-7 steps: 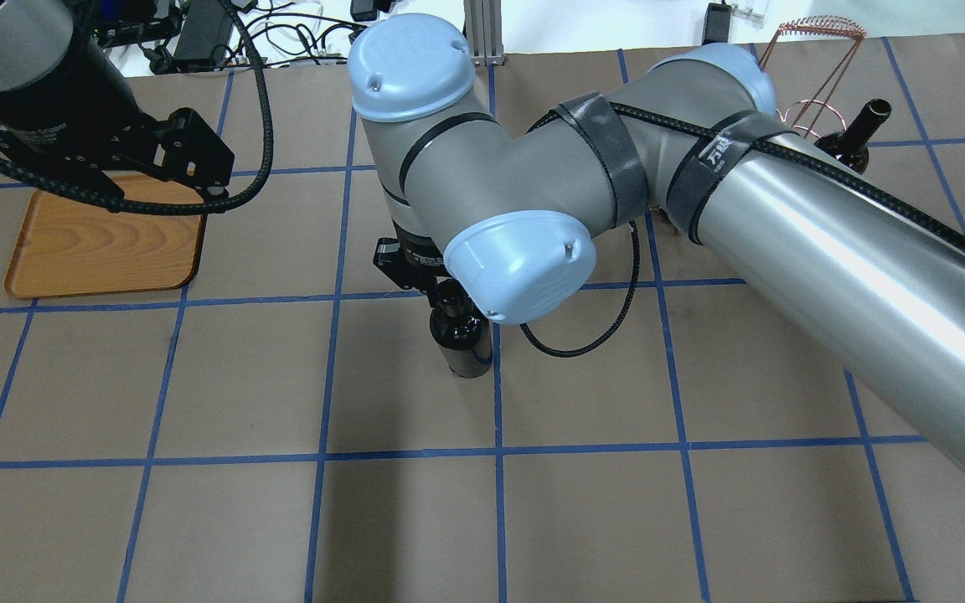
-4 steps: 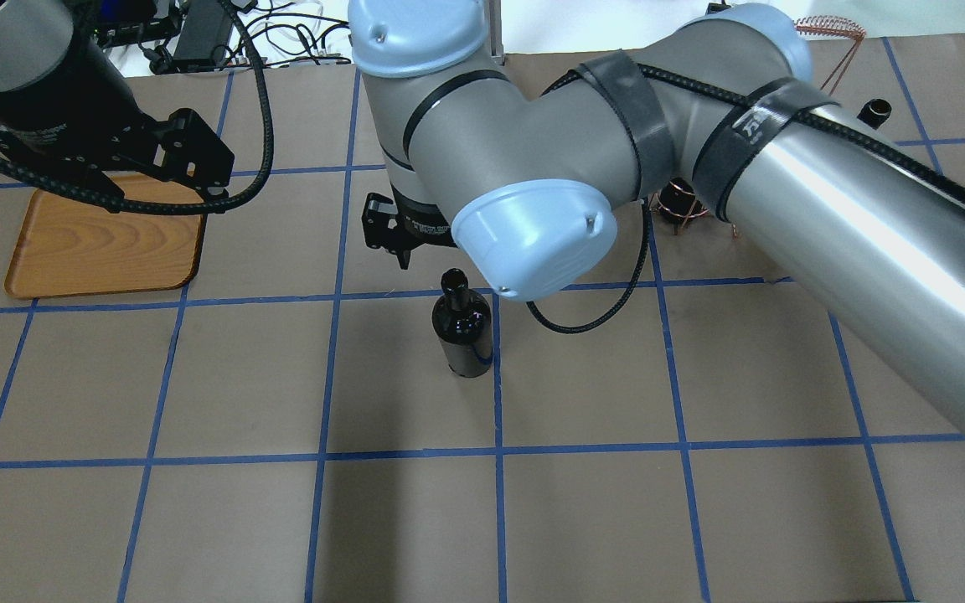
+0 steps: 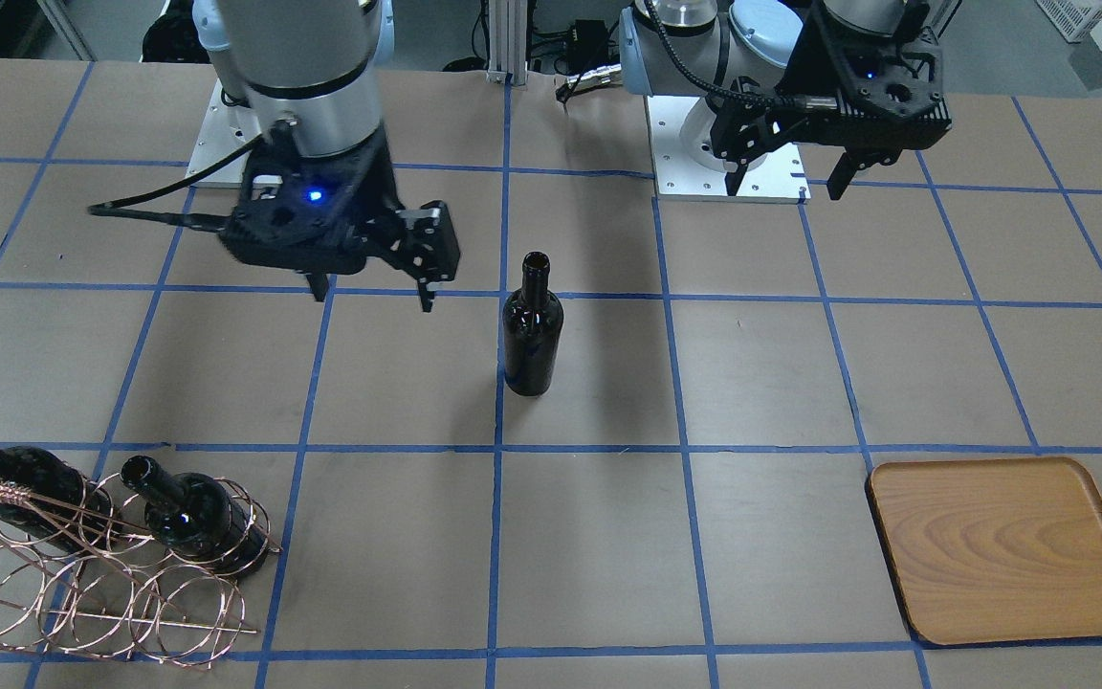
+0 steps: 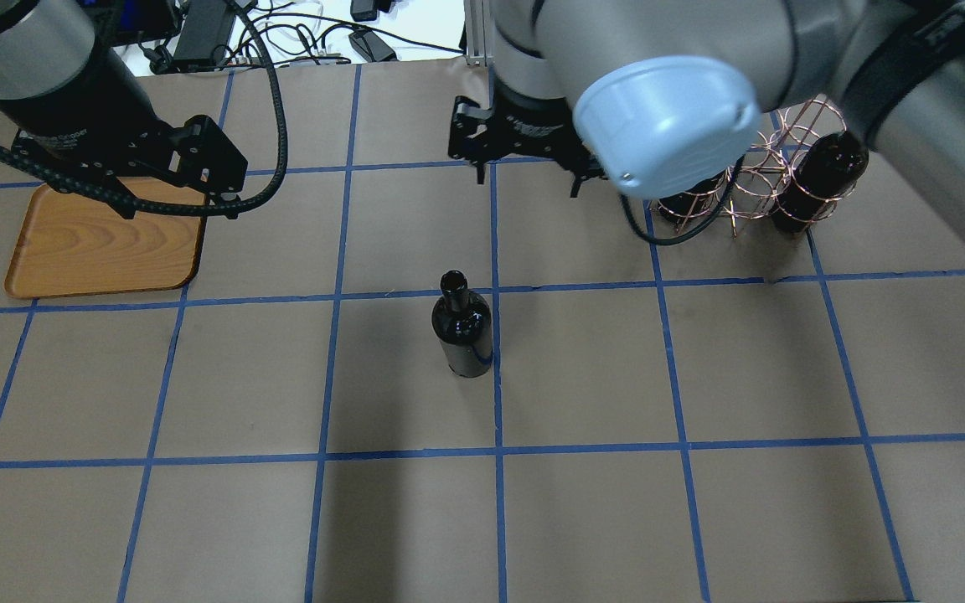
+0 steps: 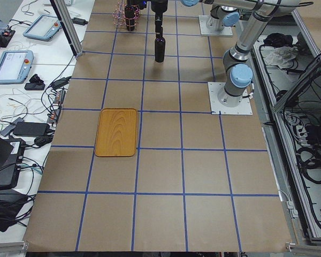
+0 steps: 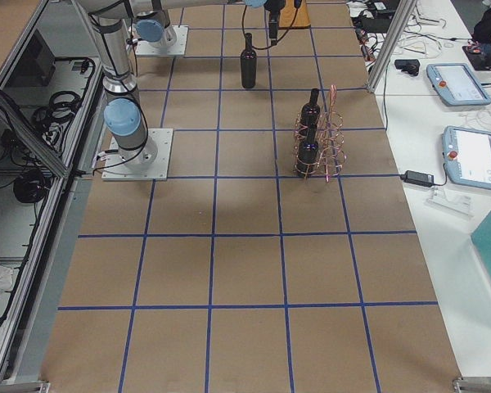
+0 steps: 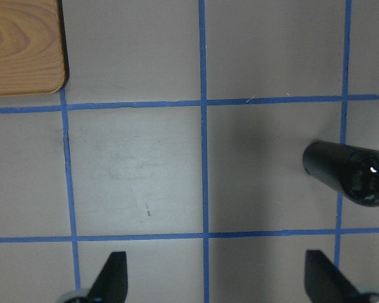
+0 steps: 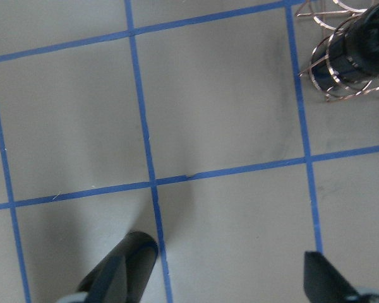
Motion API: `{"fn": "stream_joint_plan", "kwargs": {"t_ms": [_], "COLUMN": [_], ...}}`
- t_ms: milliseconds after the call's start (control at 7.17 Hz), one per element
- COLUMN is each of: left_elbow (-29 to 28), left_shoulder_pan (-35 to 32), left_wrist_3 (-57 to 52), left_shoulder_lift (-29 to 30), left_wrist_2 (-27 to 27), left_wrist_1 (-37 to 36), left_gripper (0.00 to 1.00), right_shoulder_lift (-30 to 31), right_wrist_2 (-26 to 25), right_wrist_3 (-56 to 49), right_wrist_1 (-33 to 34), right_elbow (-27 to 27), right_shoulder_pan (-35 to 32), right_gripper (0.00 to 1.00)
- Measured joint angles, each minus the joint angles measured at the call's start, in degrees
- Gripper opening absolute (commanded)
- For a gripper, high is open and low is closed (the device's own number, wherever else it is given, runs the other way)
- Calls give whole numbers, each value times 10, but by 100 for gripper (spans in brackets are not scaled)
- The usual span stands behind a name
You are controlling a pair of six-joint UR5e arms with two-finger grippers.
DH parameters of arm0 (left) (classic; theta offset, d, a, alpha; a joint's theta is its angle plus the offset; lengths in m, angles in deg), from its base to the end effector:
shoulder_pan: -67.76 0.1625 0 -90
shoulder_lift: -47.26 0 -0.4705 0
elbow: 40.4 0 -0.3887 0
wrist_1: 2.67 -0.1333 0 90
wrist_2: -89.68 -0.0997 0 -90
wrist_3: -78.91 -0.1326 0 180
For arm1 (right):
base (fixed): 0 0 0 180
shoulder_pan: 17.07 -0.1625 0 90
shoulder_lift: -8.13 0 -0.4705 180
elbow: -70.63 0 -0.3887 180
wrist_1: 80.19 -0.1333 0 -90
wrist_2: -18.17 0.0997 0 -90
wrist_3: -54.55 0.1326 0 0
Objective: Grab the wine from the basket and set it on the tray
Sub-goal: 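Open the right gripper and lift it away from the standing bottle, then move the left gripper over the standing bottle while the right arm returns to the rack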
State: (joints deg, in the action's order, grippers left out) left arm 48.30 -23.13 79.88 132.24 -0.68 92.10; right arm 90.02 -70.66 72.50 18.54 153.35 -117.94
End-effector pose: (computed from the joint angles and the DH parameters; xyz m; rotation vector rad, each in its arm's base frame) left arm -0.1394 -0.4463 0.5441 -0.0023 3.1355 -0.0426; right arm 0.2414 -0.5361 0.5051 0.1881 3.0755 -0.1982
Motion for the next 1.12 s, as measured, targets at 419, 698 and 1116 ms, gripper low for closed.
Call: {"fn": "stream_joint_plan", "kwargs": {"t_ms": [419,698,1116], "left_elbow": [13,27,34], "left_shoulder_pan": [-117,-174,-205], "left_wrist_3": [136,190,223], "left_shoulder_lift": [40,69,104], "left_wrist_2": [0,-2,2], "left_wrist_1": [-86,-120,-136], "left_gripper": [100,100,100], "right_shoulder_lift": [14,15,15], "right_wrist_2": [-2,-11,-19], "right_wrist_3": [-128,-168,-185], "right_wrist_1": [-23,-29,-46], "right_elbow": [1,3,4], "right_shoulder_pan": [98,116,119], "right_gripper": [100,100,100]}}
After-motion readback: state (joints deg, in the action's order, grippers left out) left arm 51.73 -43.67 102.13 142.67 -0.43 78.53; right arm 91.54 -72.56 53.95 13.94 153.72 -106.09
